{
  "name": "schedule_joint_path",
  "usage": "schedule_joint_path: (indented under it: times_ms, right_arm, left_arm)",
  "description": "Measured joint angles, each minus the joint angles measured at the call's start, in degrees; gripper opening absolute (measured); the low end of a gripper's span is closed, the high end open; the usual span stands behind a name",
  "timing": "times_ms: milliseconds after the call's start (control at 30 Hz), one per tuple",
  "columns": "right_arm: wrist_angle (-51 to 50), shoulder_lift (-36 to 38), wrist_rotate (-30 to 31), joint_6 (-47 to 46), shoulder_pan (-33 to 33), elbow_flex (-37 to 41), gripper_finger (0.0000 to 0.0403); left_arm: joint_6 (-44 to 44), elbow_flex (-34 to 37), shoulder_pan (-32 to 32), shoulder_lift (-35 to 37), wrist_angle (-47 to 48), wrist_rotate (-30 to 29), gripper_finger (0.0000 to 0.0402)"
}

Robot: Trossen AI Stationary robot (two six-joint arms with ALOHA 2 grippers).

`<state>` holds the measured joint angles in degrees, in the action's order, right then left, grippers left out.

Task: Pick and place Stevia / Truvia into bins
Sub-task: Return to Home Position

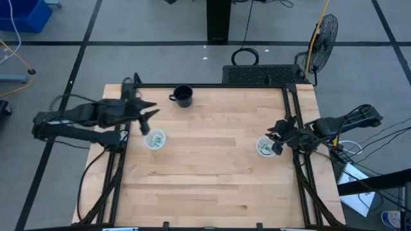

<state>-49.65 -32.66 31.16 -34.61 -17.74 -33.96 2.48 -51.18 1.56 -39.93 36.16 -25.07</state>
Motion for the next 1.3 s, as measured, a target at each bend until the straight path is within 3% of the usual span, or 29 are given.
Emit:
schedule_joint_path:
  times_ms: [133, 233, 367, 533, 867, 1133, 1300]
  right_arm:
    - [7.67, 0.67, 1.99, 3.2, 0.02, 1.37, 0.0109]
    - [20.28, 1.76, 0.46, 10.4, -0.02, 2.53, 0.0109]
    - [40.81, 4.55, -11.05, 24.02, -0.02, 7.78, 0.0107]
    - [59.61, 10.24, -20.76, 31.9, 0.0, 17.64, 0.0105]
    - [64.75, 23.48, -20.85, 29.67, 0.01, 30.34, 0.0106]
    - [65.58, 27.88, -20.86, 32.09, 0.04, 32.84, 0.0107]
    - [65.34, 27.8, -20.78, 35.77, 0.04, 32.9, 0.0105]
  left_arm:
    - [1.04, 0.02, -0.09, 3.61, 1.08, 0.01, 0.0132]
    - [1.92, 0.09, -0.09, 4.93, 4.62, 0.01, 0.0132]
    - [7.27, 0.62, -0.07, 7.47, 4.93, 1.82, 0.0132]
    - [5.05, 4.63, -0.2, 14.56, -2.25, 11.71, 0.0132]
    - [3.11, 15.72, -0.15, 30.2, -13.92, 12.78, 0.0131]
    - [6.54, 25.8, -0.15, 35.7, -18.6, 11.92, 0.0132]
    - [7.2, 34.88, -0.15, 36.33, -29.33, 13.75, 0.0132]
